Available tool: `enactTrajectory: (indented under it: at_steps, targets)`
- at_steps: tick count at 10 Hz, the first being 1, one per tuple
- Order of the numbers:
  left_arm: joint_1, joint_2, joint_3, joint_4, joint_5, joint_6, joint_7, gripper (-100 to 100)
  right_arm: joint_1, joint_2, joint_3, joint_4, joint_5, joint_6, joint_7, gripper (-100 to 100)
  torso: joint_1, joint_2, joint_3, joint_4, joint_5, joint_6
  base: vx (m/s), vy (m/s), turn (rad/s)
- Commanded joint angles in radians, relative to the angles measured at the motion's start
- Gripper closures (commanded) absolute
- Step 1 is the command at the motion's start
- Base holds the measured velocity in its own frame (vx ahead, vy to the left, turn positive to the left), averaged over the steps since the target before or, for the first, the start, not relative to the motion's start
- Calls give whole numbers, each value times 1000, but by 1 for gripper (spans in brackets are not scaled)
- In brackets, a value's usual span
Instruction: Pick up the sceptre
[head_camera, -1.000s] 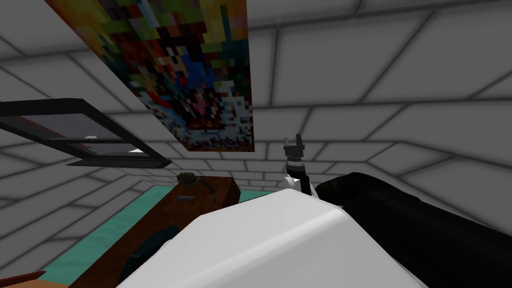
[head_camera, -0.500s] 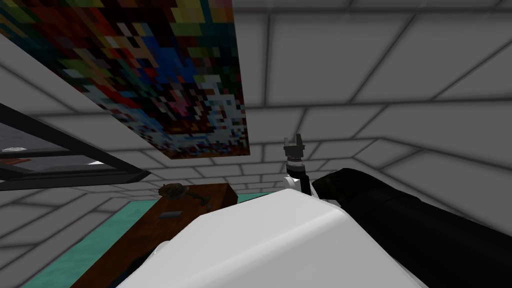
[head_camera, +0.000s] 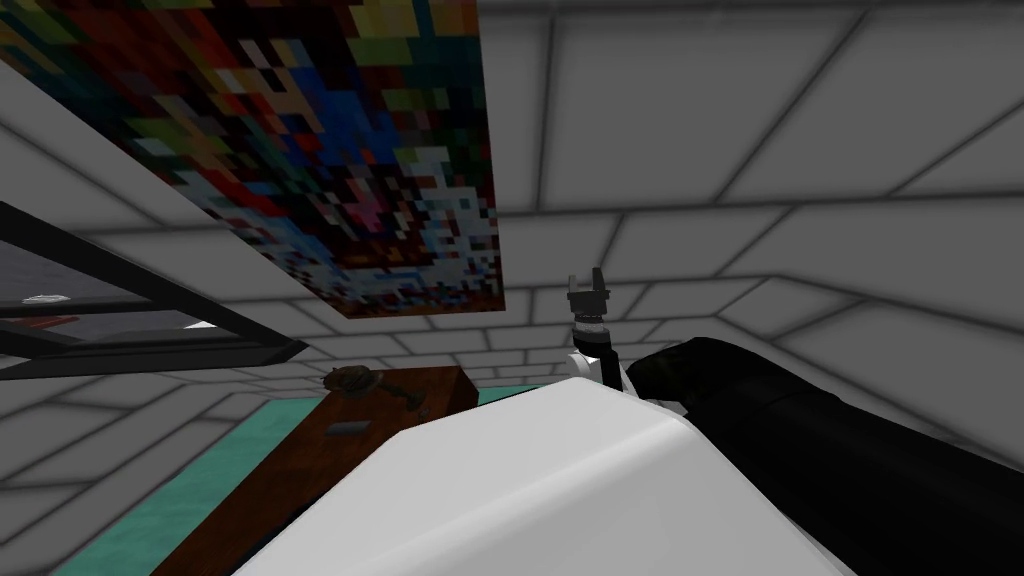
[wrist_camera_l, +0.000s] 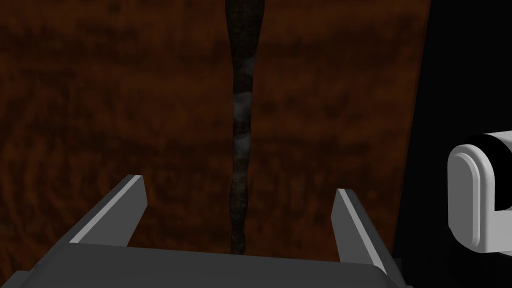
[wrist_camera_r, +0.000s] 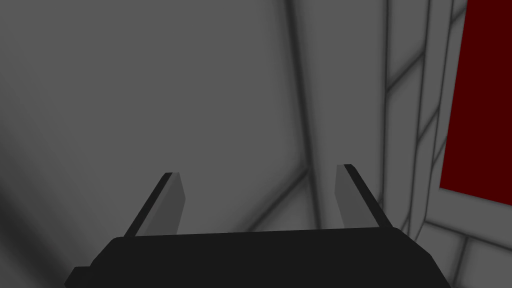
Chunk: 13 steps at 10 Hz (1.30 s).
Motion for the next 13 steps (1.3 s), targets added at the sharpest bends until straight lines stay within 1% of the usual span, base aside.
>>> enactTrajectory:
  at_steps: [1, 2, 6, 7, 8, 10, 11, 12, 13]
  targets:
    - [0, 0, 0, 0, 0, 0, 0, -100, 0, 0, 0, 0, 0, 0, 0, 0, 0, 0, 0, 0, 0, 0, 6, 35, -4]
    - [0, -2, 0, -1, -3, -2, 4, 100, 0, 0, 0, 0, 0, 0, 0, 0, -2, 0, 0, 0, 0, 0, 1, 6, -1]
    - [0, -3, -1, -1, -2, 0, 4, 100, 0, 0, 0, 0, 0, 0, 0, 0, -2, 0, 0, 0, -1, 0, 0, 0, 0]
    - [0, -3, -1, -1, -2, 0, 4, 0, 0, 0, 0, 0, 0, 0, 0, 0, -2, 0, 0, 0, -1, 0, 0, 0, 0]
    - [11, 28, -1, -18, 20, 14, 8, 100, 0, 0, 0, 0, 0, 0, 0, 0, -2, 0, 0, 0, -1, 0, -4, -38, -22]
    - [26, 67, -5, -41, 46, 33, 18, 100, 0, 0, 0, 0, 0, 0, 0, 0, -6, 1, 0, 0, -2, 0, -13, -69, -17]
    - [26, 67, -5, -41, 46, 33, 18, 100, 0, 0, 0, 0, 0, 0, 0, 0, -7, 2, 1, 0, -2, 0, -20, -57, 2]
    - [32, 63, -8, -55, 31, 28, 38, 100, 0, 0, 0, 0, 0, 0, 0, 0, -6, 2, 1, 0, -2, 0, -7, -20, 4]
    - [32, 64, -8, -54, 33, 30, 35, 0, 0, 0, 0, 0, 0, 0, 0, 0, -4, 1, 1, 0, -1, 0, -2, -5, 1]
